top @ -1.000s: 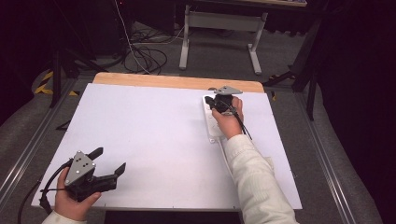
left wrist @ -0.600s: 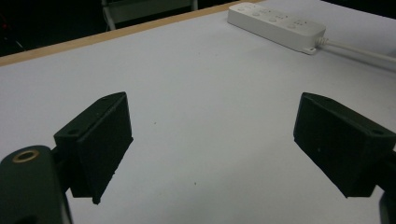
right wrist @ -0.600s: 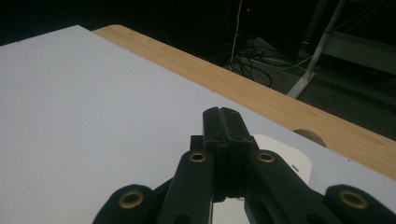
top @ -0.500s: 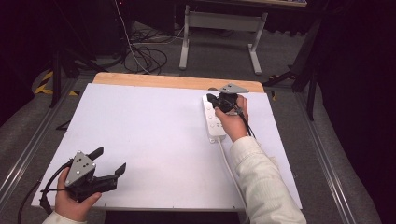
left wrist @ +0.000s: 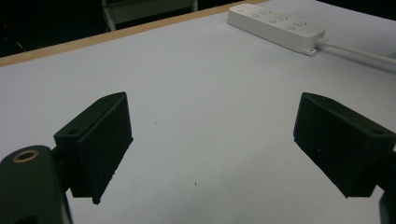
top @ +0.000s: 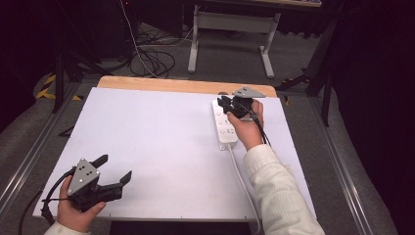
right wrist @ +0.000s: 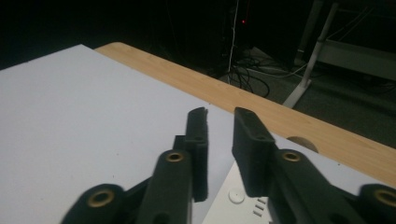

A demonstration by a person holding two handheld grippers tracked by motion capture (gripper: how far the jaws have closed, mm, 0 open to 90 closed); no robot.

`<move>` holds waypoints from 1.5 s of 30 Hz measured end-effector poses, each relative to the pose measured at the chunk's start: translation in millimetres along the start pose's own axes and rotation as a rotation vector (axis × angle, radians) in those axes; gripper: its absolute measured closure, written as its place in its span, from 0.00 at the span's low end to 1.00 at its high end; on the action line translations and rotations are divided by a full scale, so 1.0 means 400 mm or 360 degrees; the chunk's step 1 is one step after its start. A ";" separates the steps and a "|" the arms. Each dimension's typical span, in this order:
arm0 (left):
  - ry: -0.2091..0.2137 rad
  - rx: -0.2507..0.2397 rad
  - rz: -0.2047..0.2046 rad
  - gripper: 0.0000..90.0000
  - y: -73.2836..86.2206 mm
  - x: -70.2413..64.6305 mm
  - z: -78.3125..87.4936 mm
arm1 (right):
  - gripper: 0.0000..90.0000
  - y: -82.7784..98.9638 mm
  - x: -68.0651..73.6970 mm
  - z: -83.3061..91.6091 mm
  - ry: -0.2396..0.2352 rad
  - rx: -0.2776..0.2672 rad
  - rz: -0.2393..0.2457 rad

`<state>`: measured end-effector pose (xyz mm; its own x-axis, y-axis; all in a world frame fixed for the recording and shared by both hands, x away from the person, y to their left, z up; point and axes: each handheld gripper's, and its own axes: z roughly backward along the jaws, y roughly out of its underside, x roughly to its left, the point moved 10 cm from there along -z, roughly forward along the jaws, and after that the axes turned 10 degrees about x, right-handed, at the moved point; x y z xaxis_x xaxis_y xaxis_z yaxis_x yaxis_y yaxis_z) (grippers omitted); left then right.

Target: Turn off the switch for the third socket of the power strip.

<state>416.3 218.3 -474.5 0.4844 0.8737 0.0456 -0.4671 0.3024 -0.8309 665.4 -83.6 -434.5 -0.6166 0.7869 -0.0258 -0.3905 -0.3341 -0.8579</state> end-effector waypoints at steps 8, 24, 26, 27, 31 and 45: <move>0.0002 0.0001 -0.0002 0.13 0.000 -0.003 0.000 | 0.52 -0.015 0.032 0.053 -0.0086 -0.0062 -0.0036; 0.0012 0.0012 -0.0003 0.13 0.000 -0.006 0.002 | 0.33 0.026 0.065 0.198 -0.0175 -0.0129 -0.0063; 0.0016 0.0014 -0.0002 0.13 0.000 -0.006 0.003 | 0.31 0.033 0.070 0.217 -0.0184 -0.0151 -0.0062; 0.0016 0.0012 0.0000 0.13 0.000 -0.006 0.004 | 0.30 0.037 0.074 0.225 -0.0194 -0.0159 -0.0060; 0.0017 0.0011 -0.0007 0.13 0.000 -0.005 0.006 | 0.27 0.060 0.090 0.252 -0.0209 -0.0158 -0.0033; 0.0046 -0.0008 0.0002 0.12 -0.001 -0.004 0.012 | 0.24 0.176 0.137 0.308 -0.0239 -0.0144 0.0021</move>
<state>412.2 218.4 -471.7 0.5052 0.8625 0.0288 -0.4639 0.2995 -0.8338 519.8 -127.8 -433.1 -0.7191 0.6941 0.0338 -0.3227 -0.2905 -0.9008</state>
